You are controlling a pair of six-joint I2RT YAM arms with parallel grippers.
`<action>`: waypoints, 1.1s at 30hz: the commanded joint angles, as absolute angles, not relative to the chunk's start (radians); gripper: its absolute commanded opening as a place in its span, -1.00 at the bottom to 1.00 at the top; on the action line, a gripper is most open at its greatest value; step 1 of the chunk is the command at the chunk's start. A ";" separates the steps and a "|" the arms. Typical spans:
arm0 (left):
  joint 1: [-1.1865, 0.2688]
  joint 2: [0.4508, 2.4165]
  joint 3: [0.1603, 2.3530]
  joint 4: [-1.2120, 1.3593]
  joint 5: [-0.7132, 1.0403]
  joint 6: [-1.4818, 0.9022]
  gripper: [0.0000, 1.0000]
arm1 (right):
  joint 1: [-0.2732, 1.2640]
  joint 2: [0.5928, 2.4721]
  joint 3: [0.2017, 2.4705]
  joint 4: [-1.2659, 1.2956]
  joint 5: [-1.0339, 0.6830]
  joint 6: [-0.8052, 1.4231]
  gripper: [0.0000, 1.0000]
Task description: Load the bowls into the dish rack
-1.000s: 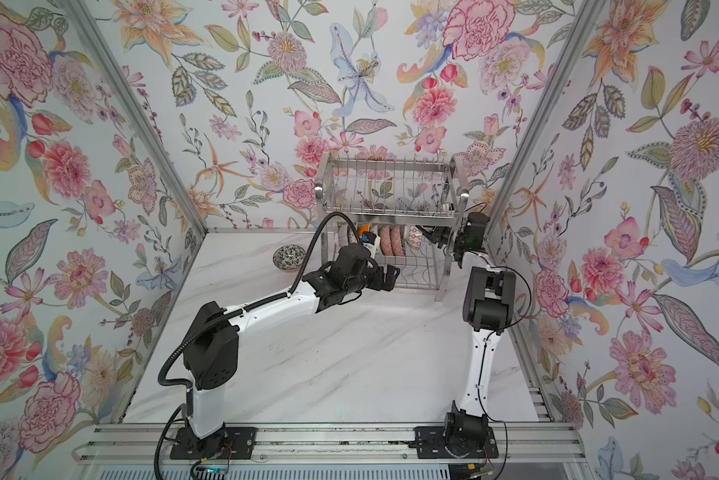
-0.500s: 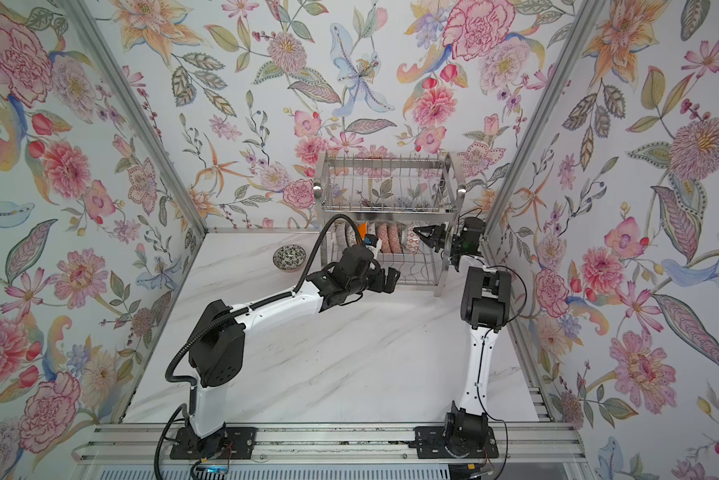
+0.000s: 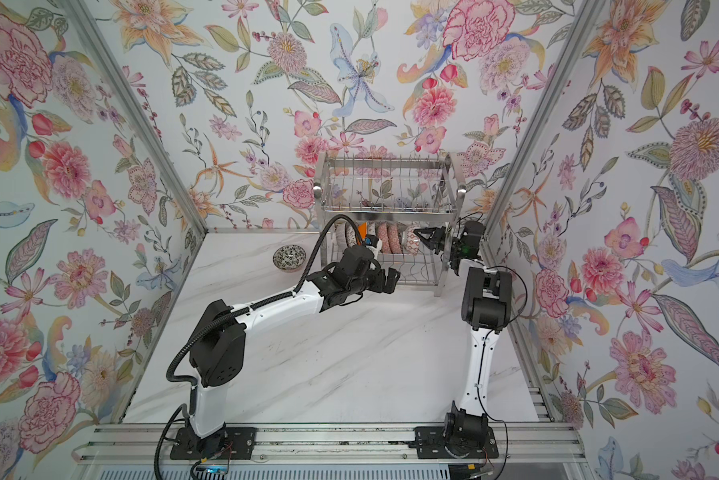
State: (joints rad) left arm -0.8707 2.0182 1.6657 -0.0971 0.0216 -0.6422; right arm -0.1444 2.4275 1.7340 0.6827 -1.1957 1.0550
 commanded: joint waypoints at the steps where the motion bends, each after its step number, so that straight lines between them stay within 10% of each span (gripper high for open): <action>1: -0.875 2.013 1.673 -0.103 0.028 -0.624 0.99 | -0.109 2.379 1.684 0.681 -1.211 1.072 -1.00; 33: -0.877 1.932 1.544 -0.039 0.031 -0.645 0.99 | -0.111 2.167 1.379 0.820 -1.148 1.103 -1.00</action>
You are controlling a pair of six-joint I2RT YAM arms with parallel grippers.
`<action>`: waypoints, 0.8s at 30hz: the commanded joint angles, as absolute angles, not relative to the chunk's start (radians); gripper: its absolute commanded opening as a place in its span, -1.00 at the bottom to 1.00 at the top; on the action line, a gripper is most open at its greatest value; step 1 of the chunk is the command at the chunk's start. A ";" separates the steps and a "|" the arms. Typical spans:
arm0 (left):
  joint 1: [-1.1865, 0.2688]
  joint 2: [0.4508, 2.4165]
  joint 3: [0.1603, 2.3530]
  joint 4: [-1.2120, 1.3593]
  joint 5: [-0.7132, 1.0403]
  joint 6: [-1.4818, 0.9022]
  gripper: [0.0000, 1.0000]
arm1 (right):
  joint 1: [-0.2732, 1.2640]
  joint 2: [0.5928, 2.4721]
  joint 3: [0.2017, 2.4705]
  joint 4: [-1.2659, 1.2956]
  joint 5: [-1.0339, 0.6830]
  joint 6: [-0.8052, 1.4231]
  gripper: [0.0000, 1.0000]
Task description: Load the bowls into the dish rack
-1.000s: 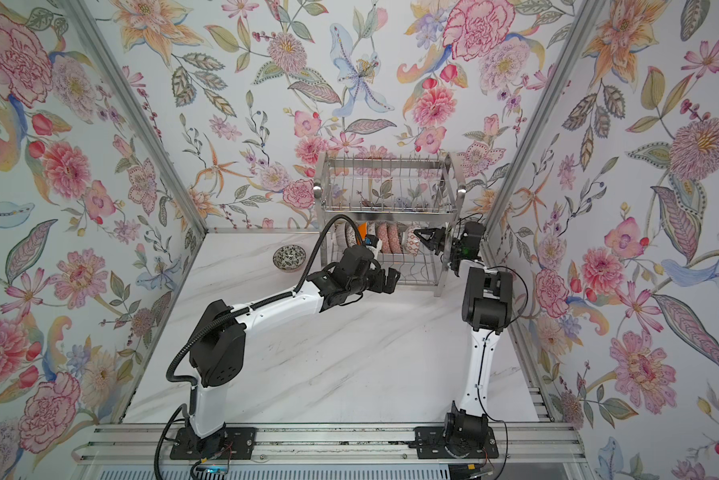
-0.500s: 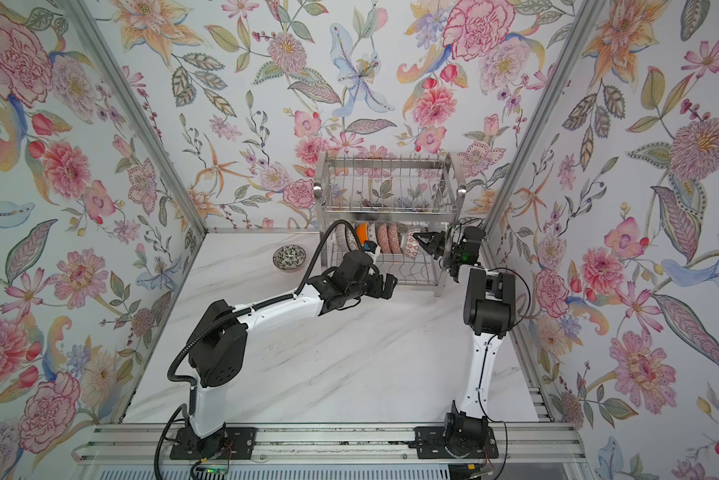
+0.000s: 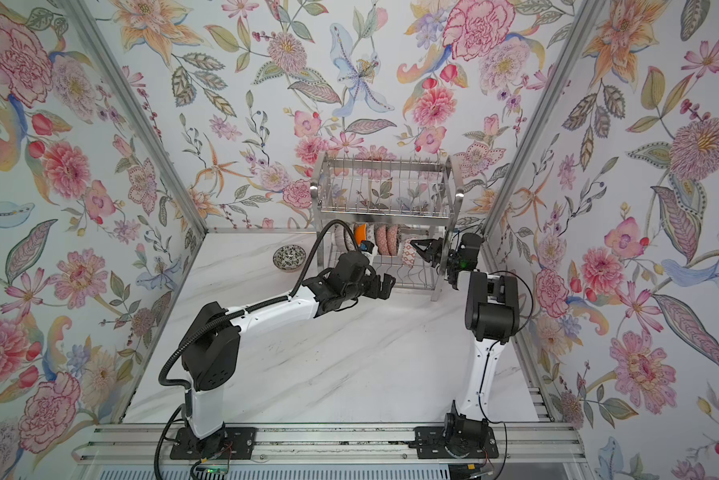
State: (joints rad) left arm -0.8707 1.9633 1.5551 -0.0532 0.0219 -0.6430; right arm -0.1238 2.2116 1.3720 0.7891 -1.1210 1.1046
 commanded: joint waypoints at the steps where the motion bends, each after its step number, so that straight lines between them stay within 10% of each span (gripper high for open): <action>1: -0.876 1.934 1.545 -0.041 0.031 -0.644 0.99 | -0.113 2.173 1.389 0.822 -1.149 1.105 -1.00; 24: -0.876 2.000 1.645 -0.117 0.019 -0.625 0.99 | -0.126 2.442 1.670 0.995 -1.173 1.310 -1.00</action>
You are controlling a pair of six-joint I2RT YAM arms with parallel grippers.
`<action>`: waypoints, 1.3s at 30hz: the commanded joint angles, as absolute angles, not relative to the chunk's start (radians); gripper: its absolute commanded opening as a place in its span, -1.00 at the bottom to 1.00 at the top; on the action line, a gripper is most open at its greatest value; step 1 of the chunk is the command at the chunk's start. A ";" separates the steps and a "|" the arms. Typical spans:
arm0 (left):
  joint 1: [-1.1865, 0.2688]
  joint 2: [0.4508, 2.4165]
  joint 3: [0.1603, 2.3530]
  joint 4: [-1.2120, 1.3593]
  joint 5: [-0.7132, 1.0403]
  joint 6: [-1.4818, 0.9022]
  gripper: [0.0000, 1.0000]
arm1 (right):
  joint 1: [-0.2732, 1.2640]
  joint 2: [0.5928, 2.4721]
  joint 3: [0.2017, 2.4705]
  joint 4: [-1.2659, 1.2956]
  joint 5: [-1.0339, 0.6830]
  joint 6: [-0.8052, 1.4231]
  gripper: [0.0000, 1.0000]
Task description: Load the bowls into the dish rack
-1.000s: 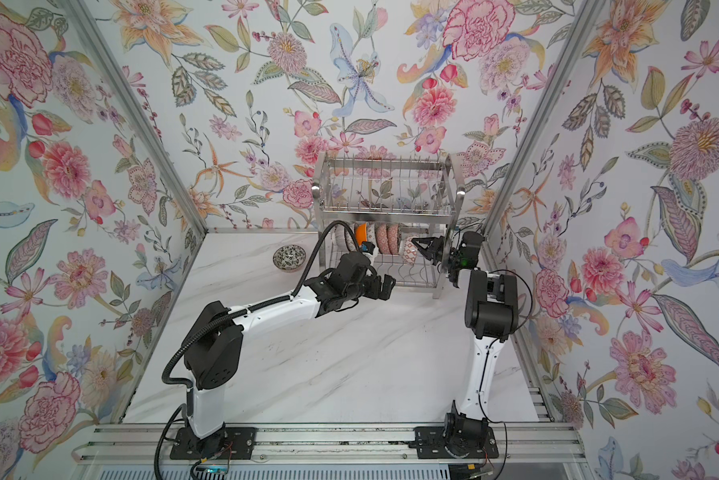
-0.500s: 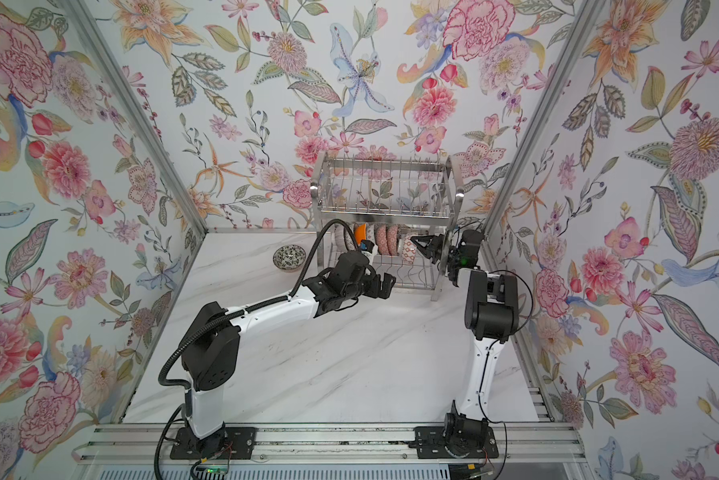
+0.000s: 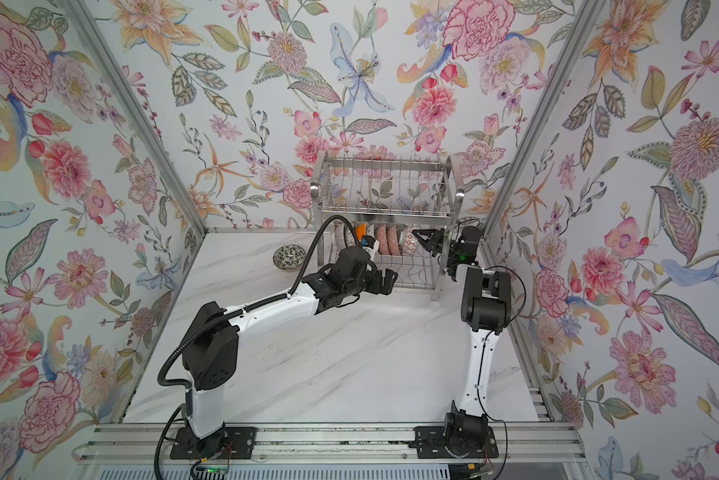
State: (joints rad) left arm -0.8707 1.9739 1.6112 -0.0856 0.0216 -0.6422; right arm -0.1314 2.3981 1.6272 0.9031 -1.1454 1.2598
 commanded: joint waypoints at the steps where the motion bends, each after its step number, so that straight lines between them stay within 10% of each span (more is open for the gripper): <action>1: -0.876 2.001 1.648 -0.119 0.019 -0.624 0.98 | -0.126 2.446 1.672 1.002 -1.173 1.316 -1.00; 39: -0.876 2.019 1.668 -0.146 0.018 -0.614 0.98 | -0.074 2.488 1.699 0.856 -1.057 1.353 -1.00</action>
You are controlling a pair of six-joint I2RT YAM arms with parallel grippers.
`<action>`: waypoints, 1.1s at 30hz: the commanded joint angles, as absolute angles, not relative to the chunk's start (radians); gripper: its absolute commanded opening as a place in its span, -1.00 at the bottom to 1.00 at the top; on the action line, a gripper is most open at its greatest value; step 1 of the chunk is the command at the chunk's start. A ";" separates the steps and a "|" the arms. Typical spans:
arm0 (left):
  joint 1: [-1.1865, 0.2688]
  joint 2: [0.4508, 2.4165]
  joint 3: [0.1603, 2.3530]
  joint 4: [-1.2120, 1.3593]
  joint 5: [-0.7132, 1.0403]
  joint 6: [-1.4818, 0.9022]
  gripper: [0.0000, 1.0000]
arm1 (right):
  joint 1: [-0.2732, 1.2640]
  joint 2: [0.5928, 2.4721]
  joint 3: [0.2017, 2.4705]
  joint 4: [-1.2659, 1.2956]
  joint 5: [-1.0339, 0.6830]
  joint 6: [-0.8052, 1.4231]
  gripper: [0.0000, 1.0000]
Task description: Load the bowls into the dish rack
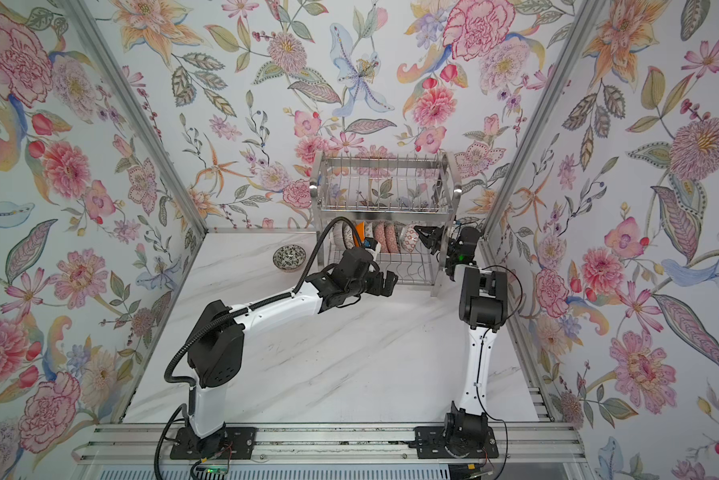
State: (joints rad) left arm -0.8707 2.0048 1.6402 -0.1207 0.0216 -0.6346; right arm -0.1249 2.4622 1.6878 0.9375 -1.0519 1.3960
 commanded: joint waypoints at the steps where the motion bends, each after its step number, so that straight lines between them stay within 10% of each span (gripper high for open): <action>1: -0.876 2.023 1.669 -0.146 0.017 -0.615 0.99 | -0.073 2.485 1.695 0.843 -1.058 1.339 -1.00; 33: -0.876 2.029 1.659 -0.129 0.038 -0.627 0.99 | -0.119 2.285 1.494 0.696 -1.066 1.103 -1.00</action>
State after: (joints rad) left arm -0.8707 2.0315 1.6669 -0.1371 0.0223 -0.6350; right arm -0.1226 2.3188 1.5356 0.7883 -1.0325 1.1389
